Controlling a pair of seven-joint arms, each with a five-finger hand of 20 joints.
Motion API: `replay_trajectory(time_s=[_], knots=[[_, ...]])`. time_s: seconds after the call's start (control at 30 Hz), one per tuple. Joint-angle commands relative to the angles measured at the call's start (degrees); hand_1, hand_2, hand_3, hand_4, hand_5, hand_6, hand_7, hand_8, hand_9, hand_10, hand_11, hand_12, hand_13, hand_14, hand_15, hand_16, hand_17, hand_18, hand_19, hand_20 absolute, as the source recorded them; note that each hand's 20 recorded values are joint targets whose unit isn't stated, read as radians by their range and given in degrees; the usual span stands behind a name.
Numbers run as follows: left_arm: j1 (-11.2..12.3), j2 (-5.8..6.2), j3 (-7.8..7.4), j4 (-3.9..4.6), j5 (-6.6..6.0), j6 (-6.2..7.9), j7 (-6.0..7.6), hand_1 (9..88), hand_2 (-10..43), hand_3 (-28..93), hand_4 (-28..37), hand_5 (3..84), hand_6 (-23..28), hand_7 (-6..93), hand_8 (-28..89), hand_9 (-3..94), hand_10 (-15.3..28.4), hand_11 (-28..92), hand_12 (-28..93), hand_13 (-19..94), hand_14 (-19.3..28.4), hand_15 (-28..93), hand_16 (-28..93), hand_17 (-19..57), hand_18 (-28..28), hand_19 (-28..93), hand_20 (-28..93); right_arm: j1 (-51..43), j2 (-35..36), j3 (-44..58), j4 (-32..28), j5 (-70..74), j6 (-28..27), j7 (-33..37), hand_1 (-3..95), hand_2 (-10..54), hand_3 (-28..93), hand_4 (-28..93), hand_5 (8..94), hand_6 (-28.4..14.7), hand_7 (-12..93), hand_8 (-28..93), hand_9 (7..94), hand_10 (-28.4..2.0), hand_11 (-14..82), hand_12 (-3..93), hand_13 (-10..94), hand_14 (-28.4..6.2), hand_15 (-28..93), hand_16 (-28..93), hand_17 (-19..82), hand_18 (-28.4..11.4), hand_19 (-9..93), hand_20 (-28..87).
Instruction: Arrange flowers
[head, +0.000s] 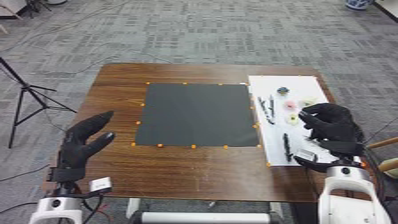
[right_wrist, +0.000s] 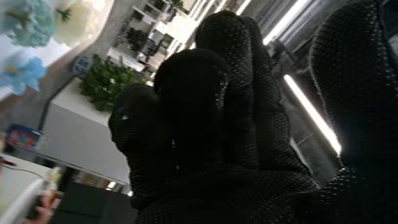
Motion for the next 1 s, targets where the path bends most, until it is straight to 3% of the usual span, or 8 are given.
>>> replay_trajectory(time_s=[0.03,0.23,0.33,0.4,0.57,0.7,0.83,1.0], knots=[[-0.1,0.74,-0.28,-0.40,0.14,0.34,-0.10,31.5,-9.5,66,-22.1,45.8,-3.3,17.7,-12,42.3,12.0,16,10,35,15.2,12,1,4.7,14.3,13,18,-0.4,0.4,0.8,-1.0,3.0,-0.8,-2.1,39.0,-9.5,65,-21,57.0,-4.3,37,-8,74.4,-13.4,37.9,33.1,80,-6.8,60,34,61,-11.7,89,40],[-0.1,0.50,0.40,-0.22,-2.21,1.84,0.53,31.2,-9.5,66,-22.1,46.2,-3.3,17.9,-12,43.0,12.1,16,10,36,15.4,13,1,4.9,14.2,13,18,0.9,-1.0,-1.5,-0.1,-3.9,2.4,-0.1,35.6,-9.5,64,-19,54.6,-3.8,37,-9,69.9,-13.4,31.8,30.2,79,-7.8,52,30,58,-12.4,85,36],[-0.9,0.61,0.69,-0.06,-0.26,-0.06,0.13,31.2,-9.5,66,-22.1,46.7,-3.1,17.8,-12,43.1,12.1,17,10,36,15.4,13,1,4.9,14.1,13,18,-1.4,-2.1,2.2,-3.9,-23.6,-14.3,9.1,35.6,-9.5,64,-18,55.5,-3.8,36,-9,71.1,-13.4,32.1,30.0,81,-7.8,54,31,59,-12.6,88,37],[-0.6,0.53,0.08,-0.25,1.79,-1.03,-0.80,31.1,-9.5,66,-22.0,46.8,-3.1,17.7,-12,43.1,12.2,17,10,36,15.4,13,1,4.9,14.1,13,18,-2.9,-2.2,2.3,-4.5,-25.1,-18.8,11.1,35.6,-9.5,64,-18,56.3,-4.0,34,-8,72.6,-13.5,33.6,30.8,82,-6.8,56,31,60,-11.7,91,37],[-0.6,0.31,0.13,-0.55,-1.86,0.70,0.19,31.1,-9.5,66,-21.8,47.2,-3.1,17.8,-12,43.6,12.1,17,10,36,15.4,14,1,4.6,14.3,13,18,-1.4,-0.1,-0.1,-3.6,-30.5,-28.4,14.7,37.6,-9.5,62,-18,55.9,-4.7,32,-6,73.3,-13.6,37.9,33.7,83,-5.9,58,32,61,-11.1,93,39],[-0.7,0.77,-0.55,-0.63,1.16,-1.06,-0.92,31.1,-9.5,66,-21.8,47.5,-3.2,17.7,-12,43.7,12.2,17,10,36,15.5,14,1,4.5,14.4,14,18,1.5,3.6,-1.3,-2.6,-31.1,-36.6,16.5,38.3,-9.5,62,-18,55.2,-4.6,35,-6,73.9,-13.6,41.5,36.3,84,-5.6,61,34,63,-11.1,93,45],[-1.0,0.94,-0.44,-0.65,-0.13,-0.29,-0.62,31.1,-9.5,66,-21.7,47.7,-3.3,17.8,-12,43.8,12.2,17,11,36,15.5,15,1,4.5,14.4,13,18,7.2,6.6,-5.6,0.2,-32.5,-41.5,18.7,39.1,-9.5,60,-19,55.0,-5.1,37,-6,75.8,-13.7,43.4,37.5,86,-5.0,61,34,64,-10.3,93,47],[-0.8,0.95,-0.50,-0.67,1.15,-1.55,-1.06,31.2,-9.5,66,-21.7,47.8,-3.4,18.0,-12,43.9,12.2,18,11,36,15.4,15,1,4.3,14.4,14,18,9.0,10.4,-7.9,1.5,-32.6,-42.6,18.5,39.1,-9.5,59,-19,53.6,-5.6,37,-6,77.2,-13.6,43.6,37.7,87,-4.6,61,35,65,-9.5,93,48]])
